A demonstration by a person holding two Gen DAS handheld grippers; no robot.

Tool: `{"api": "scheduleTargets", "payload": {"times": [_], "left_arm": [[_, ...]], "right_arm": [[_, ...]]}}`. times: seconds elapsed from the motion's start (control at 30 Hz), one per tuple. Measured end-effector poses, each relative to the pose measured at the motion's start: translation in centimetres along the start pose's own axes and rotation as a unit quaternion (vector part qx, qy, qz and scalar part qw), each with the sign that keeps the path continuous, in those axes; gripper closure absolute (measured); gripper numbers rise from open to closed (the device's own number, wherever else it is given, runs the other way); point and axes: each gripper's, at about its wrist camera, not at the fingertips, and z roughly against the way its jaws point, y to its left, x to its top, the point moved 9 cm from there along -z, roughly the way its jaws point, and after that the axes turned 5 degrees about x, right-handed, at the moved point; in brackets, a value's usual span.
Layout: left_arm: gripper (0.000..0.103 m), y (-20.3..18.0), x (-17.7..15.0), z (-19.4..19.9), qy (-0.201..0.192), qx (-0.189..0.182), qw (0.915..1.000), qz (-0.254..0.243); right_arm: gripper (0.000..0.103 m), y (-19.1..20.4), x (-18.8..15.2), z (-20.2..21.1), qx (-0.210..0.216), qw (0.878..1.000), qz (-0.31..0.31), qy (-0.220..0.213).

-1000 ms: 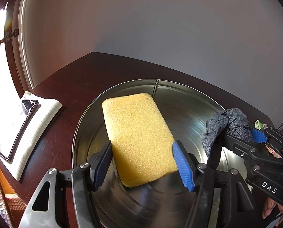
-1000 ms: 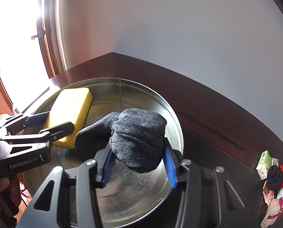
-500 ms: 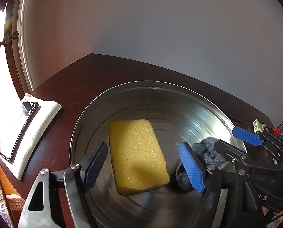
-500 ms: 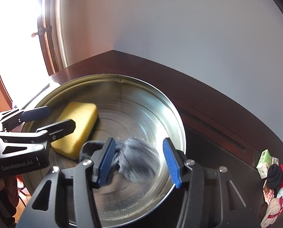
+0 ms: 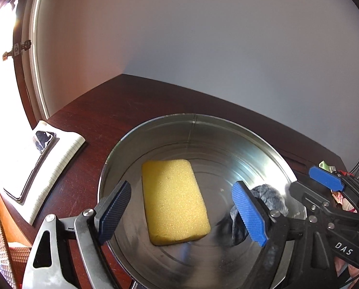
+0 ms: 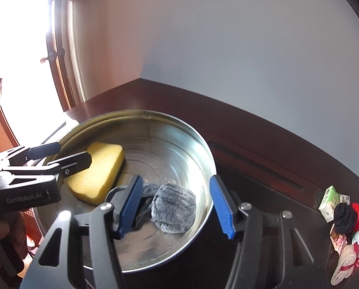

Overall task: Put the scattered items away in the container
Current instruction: 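Open the left gripper over the bin while the right releases the cap inside, then move both grippers back from the bin toward the remaining items on the desk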

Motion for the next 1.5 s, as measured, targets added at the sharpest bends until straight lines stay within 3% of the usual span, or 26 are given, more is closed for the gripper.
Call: {"api": "scheduleTargets", "payload": {"times": [0.1,0.23,0.53,1.0,1.27,1.5], "left_arm": [[0.015,0.3,0.8,0.9,-0.017,-0.001,0.9998,0.013],[0.015,-0.4,1.4,1.8,-0.026,-0.014,0.9994,0.015],[0.015,-8.5,1.0,3.0,-0.027,-0.078,0.9956,-0.045],[0.015,-23.6,-2.9,3.7,0.000,-0.175,0.9721,-0.156],[0.015,-28.9,-4.9,3.7,0.012,-0.200,0.9601,-0.195],[0.015,-31.5,-5.4,3.3,0.019,-0.209,0.9551,-0.209]], "right_arm": [[0.037,-0.8,0.3,1.5,-0.004,1.000,-0.011,-0.018],[0.036,-2.3,0.5,3.4,-0.011,0.999,-0.032,-0.036],[0.033,-6.9,-2.2,7.3,-0.046,0.995,-0.075,-0.048],[0.028,-17.5,-8.4,13.1,-0.125,0.977,-0.164,-0.054],[0.027,-22.1,-11.3,15.9,-0.162,0.966,-0.197,-0.054],[0.026,-25.2,-13.7,17.7,-0.187,0.956,-0.222,-0.049]]}}
